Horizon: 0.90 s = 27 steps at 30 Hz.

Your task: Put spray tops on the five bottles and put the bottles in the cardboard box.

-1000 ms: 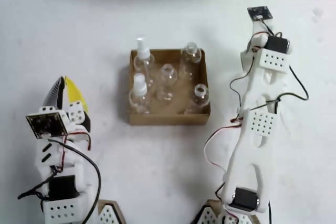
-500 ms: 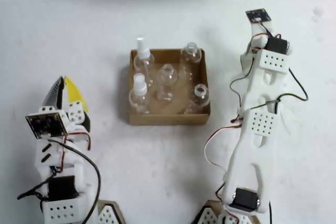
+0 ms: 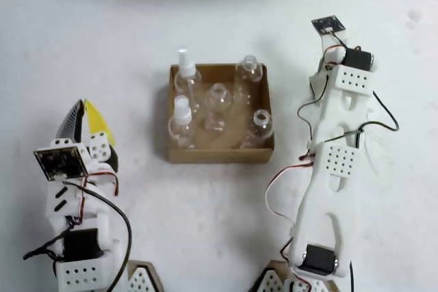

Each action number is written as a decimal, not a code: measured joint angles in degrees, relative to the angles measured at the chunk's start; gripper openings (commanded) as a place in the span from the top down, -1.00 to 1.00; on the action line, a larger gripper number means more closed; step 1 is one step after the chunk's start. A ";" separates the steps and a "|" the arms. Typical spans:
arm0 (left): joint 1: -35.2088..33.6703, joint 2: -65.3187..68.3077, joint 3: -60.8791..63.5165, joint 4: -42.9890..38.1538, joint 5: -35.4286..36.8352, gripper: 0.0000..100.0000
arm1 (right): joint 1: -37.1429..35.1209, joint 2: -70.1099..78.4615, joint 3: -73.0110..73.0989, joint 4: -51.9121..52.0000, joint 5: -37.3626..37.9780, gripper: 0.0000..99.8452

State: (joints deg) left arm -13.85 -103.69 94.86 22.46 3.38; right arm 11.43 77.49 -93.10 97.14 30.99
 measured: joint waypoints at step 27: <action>0.00 0.00 0.00 0.00 0.00 0.94 | -4.04 -54.15 40.35 0.26 -1.23 0.97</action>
State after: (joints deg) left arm -13.85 -103.69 94.86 22.46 3.38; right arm 7.38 23.34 -52.75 97.41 29.76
